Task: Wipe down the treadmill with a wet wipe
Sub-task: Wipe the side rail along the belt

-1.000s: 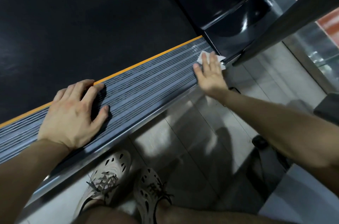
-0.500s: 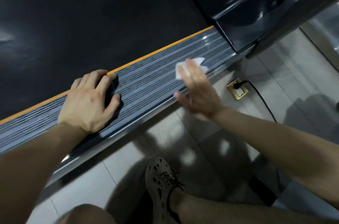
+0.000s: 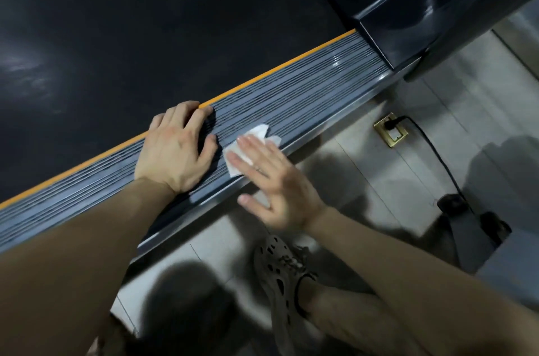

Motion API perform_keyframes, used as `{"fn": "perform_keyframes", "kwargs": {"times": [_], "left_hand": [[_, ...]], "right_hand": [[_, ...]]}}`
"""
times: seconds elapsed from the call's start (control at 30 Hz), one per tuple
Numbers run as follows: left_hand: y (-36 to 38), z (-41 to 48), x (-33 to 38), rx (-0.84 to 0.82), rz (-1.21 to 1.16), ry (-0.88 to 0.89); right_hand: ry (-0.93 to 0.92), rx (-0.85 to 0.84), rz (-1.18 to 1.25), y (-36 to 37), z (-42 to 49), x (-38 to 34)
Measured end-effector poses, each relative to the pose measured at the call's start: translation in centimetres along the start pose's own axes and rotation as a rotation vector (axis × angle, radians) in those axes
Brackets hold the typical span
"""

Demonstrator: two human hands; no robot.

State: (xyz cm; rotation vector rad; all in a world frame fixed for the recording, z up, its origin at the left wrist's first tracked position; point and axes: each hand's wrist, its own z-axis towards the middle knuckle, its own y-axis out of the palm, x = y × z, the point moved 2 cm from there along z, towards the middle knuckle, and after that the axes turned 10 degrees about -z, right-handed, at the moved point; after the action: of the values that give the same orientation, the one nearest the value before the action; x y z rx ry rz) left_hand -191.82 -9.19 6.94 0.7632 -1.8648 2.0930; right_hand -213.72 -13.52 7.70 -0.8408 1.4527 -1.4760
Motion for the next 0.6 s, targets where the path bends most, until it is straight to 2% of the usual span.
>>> {"fn": "perform_keyframes", "kwargs": {"times": [0.03, 0.07, 0.13, 0.17, 0.23, 0.3, 0.37, 0.4, 0.47, 0.5, 0.53, 0.6], "left_hand": [[0.0, -0.1, 0.0, 0.002, -0.011, 0.001], [0.0, -0.2, 0.0, 0.008, -0.022, 0.003], [-0.1, -0.3, -0.1, 0.016, -0.043, 0.019], [-0.2, -0.3, 0.0, 0.014, -0.062, 0.028], [-0.7, -0.5, 0.0, -0.025, -0.119, 0.042], [-2.0, -1.0, -0.4, -0.123, -0.155, 0.035], [-4.3, -2.1, -1.1, -0.242, -0.127, -0.014], [-5.7, -3.1, -1.6, -0.296, -0.094, -0.053], [-8.2, -5.6, -2.7, -0.407, 0.031, -0.128], [-9.3, -6.8, -3.3, -0.459, 0.102, -0.174], [-10.2, -8.0, -4.0, -0.502, 0.158, -0.242], [-11.1, -10.2, -5.0, -0.557, 0.226, -0.395]], "right_hand": [[-0.008, 0.008, -0.083, -0.4, 0.0, 1.0], [0.075, 0.016, -0.142, -0.3, -0.2, 3.1], [0.405, 0.023, -0.209, -0.5, -0.6, 8.3], [0.554, -0.027, -0.249, -0.8, -0.7, 10.0], [0.652, -0.076, -0.302, -0.6, -0.1, 9.0], [0.472, 0.011, -0.160, -0.2, 1.5, 2.4], [0.096, 0.032, 0.010, 0.4, 1.7, -5.4], [-0.058, -0.023, 0.016, 0.4, 1.4, -8.4], [-0.202, -0.049, -0.038, 0.2, 1.2, -8.6], [-0.155, -0.014, -0.053, 0.1, 1.7, -6.2], [-0.017, 0.001, -0.070, 0.1, 2.2, -3.0], [0.412, -0.032, -0.157, -0.8, 3.2, 4.0]]}}
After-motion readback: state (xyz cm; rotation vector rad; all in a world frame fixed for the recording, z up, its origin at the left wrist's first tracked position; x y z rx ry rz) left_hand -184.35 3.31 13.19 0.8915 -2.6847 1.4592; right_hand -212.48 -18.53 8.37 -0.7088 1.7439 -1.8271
